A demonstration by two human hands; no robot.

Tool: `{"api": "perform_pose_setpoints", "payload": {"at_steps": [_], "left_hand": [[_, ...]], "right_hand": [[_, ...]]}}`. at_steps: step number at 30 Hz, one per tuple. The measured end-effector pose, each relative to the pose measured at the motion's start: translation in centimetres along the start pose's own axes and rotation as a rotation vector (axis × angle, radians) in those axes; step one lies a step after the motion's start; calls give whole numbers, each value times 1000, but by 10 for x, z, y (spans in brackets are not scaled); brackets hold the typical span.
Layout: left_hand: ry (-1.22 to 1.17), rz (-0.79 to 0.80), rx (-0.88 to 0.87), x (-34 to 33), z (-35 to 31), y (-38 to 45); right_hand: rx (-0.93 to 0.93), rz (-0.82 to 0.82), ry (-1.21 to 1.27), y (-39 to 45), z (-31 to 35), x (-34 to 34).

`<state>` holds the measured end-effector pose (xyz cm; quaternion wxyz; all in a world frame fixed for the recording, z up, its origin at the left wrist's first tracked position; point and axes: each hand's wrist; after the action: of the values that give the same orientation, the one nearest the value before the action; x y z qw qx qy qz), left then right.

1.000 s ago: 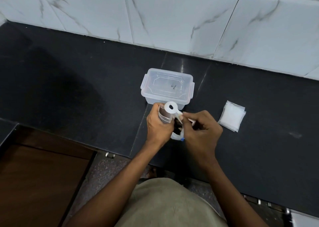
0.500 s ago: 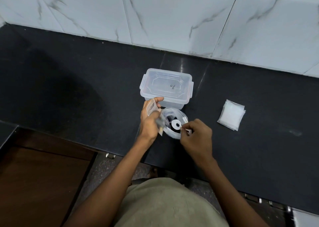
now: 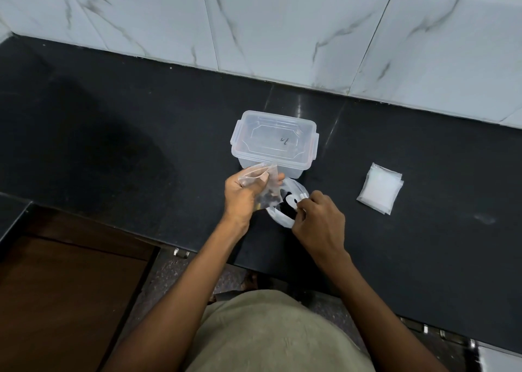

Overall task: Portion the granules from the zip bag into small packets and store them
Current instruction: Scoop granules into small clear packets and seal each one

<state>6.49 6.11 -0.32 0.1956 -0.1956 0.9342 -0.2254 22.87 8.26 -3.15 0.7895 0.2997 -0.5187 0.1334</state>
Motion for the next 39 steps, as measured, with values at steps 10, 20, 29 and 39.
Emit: {"api": "perform_pose_setpoints", "payload": {"at_steps": [10, 20, 29, 39], "left_hand": [[-55, 53, -6, -7, -3, -1], [-172, 100, 92, -14, -5, 3], [-359, 175, 156, -18, -12, 5], [-367, 145, 184, -17, -11, 4]], "right_hand": [[8, -24, -53, 0, -7, 0], [-83, -117, 711, 16, 13, 34], [-214, -136, 880, 25, 14, 51], [-149, 0, 780, 31, 8, 70]]}}
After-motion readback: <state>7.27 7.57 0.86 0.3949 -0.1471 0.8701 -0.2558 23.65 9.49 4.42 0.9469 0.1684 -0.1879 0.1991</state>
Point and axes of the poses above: each hand's wrist, its own y-axis towards the middle knuckle, its own x-axis out of the back of the hand, z = x × y, and after that the axes turned 15 degrees about x, right-handed
